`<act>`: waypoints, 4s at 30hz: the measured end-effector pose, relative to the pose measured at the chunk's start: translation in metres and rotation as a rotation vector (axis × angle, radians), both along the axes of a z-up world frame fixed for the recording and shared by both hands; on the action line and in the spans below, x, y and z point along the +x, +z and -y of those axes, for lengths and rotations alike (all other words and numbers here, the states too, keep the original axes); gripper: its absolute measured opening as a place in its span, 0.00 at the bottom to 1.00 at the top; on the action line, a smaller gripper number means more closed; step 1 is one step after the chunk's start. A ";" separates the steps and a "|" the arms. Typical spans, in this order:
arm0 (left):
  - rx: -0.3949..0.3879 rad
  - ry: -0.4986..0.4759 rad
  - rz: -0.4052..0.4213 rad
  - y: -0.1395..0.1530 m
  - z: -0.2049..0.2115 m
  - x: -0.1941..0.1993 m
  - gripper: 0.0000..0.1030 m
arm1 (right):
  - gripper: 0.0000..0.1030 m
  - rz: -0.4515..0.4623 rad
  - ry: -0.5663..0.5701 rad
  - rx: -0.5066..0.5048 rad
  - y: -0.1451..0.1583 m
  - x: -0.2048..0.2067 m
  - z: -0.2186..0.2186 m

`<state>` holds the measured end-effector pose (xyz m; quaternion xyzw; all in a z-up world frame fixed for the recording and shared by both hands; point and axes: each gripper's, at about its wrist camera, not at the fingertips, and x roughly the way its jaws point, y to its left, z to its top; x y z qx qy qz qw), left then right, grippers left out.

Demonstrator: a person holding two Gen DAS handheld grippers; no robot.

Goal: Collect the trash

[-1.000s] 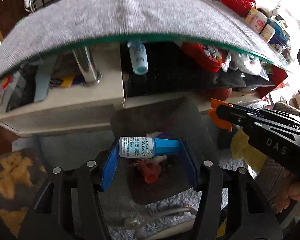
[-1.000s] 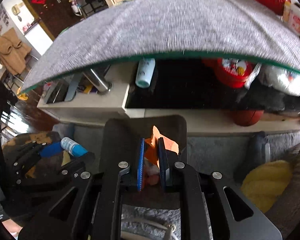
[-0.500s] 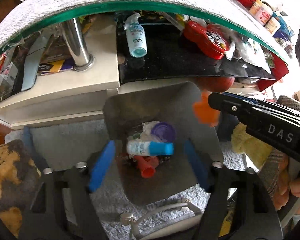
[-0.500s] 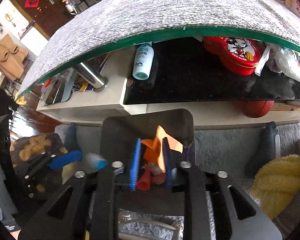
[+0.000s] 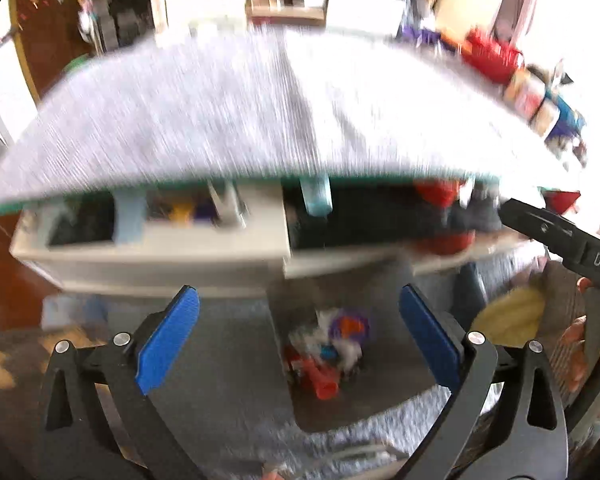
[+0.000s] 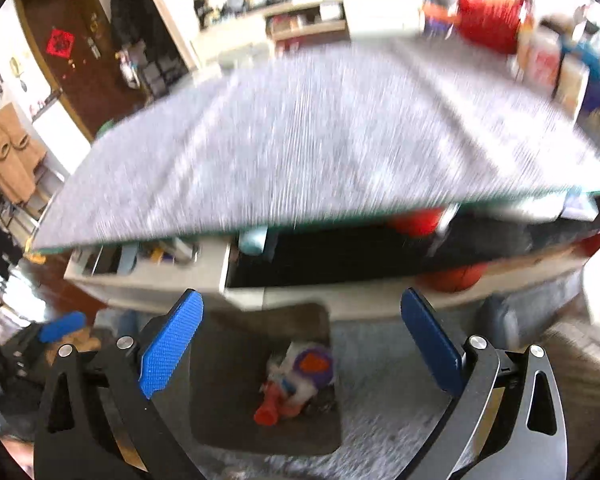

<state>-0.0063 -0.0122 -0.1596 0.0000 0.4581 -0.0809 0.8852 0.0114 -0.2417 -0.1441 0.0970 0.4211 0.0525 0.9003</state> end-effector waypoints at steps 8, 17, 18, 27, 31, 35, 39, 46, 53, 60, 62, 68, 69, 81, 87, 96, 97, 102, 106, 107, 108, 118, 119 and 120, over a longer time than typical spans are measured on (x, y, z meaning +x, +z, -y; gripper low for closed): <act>0.017 0.044 0.285 0.104 -0.009 -0.006 0.92 | 0.97 0.220 -0.084 -0.089 0.085 -0.016 0.007; 0.068 0.055 0.455 0.171 -0.002 -0.019 0.92 | 0.97 0.355 -0.183 -0.190 0.139 -0.037 0.015; 0.064 0.053 0.460 0.173 0.000 -0.021 0.92 | 0.97 0.361 -0.182 -0.197 0.140 -0.039 0.013; 0.047 0.046 0.462 0.171 0.006 -0.030 0.92 | 0.97 0.389 -0.166 -0.209 0.142 -0.047 0.002; 0.047 0.051 0.460 0.170 0.007 -0.029 0.92 | 0.97 0.383 -0.167 -0.204 0.141 -0.047 0.000; 0.046 0.045 0.464 0.169 0.007 -0.030 0.92 | 0.97 0.384 -0.170 -0.204 0.142 -0.048 -0.001; 0.045 0.046 0.466 0.170 0.007 -0.030 0.92 | 0.97 0.380 -0.175 -0.204 0.141 -0.047 -0.002; 0.042 0.054 0.470 0.172 0.007 -0.031 0.92 | 0.97 0.389 -0.169 -0.202 0.145 -0.047 -0.005; 0.042 0.057 0.477 0.174 0.007 -0.031 0.92 | 0.97 0.385 -0.161 -0.198 0.145 -0.045 -0.005; 0.029 0.066 0.473 0.175 0.004 -0.029 0.92 | 0.97 0.386 -0.159 -0.190 0.145 -0.045 -0.005; 0.026 0.067 0.469 0.174 0.003 -0.028 0.92 | 0.97 0.384 -0.158 -0.188 0.145 -0.045 -0.005; 0.025 0.061 0.461 0.171 0.004 -0.027 0.92 | 0.97 0.380 -0.160 -0.185 0.144 -0.045 -0.006; 0.025 0.060 0.460 0.170 0.004 -0.027 0.92 | 0.97 0.379 -0.159 -0.183 0.144 -0.046 -0.006; 0.025 0.064 0.462 0.169 0.003 -0.026 0.92 | 0.97 0.379 -0.159 -0.180 0.143 -0.045 -0.006; 0.022 0.066 0.463 0.169 0.003 -0.026 0.92 | 0.97 0.378 -0.159 -0.183 0.142 -0.045 -0.008; 0.018 0.073 0.469 0.172 0.003 -0.028 0.92 | 0.97 0.380 -0.153 -0.180 0.142 -0.046 -0.012; 0.020 0.074 0.469 0.172 0.003 -0.027 0.92 | 0.97 0.380 -0.152 -0.179 0.142 -0.046 -0.013; 0.019 0.083 0.471 0.174 0.005 -0.031 0.92 | 0.97 0.380 -0.149 -0.176 0.143 -0.047 -0.013; 0.018 0.083 0.472 0.174 0.004 -0.031 0.92 | 0.97 0.383 -0.146 -0.174 0.144 -0.048 -0.014; 0.017 0.083 0.471 0.174 0.004 -0.031 0.92 | 0.97 0.384 -0.147 -0.174 0.145 -0.048 -0.015; 0.016 0.082 0.471 0.174 0.004 -0.031 0.92 | 0.97 0.384 -0.147 -0.172 0.145 -0.047 -0.014; 0.016 0.083 0.468 0.174 0.004 -0.031 0.92 | 0.97 0.385 -0.144 -0.173 0.145 -0.048 -0.014; 0.015 0.084 0.467 0.175 0.004 -0.032 0.92 | 0.97 0.383 -0.142 -0.173 0.144 -0.047 -0.014; 0.014 0.084 0.466 0.176 0.004 -0.032 0.92 | 0.97 0.382 -0.140 -0.173 0.144 -0.047 -0.015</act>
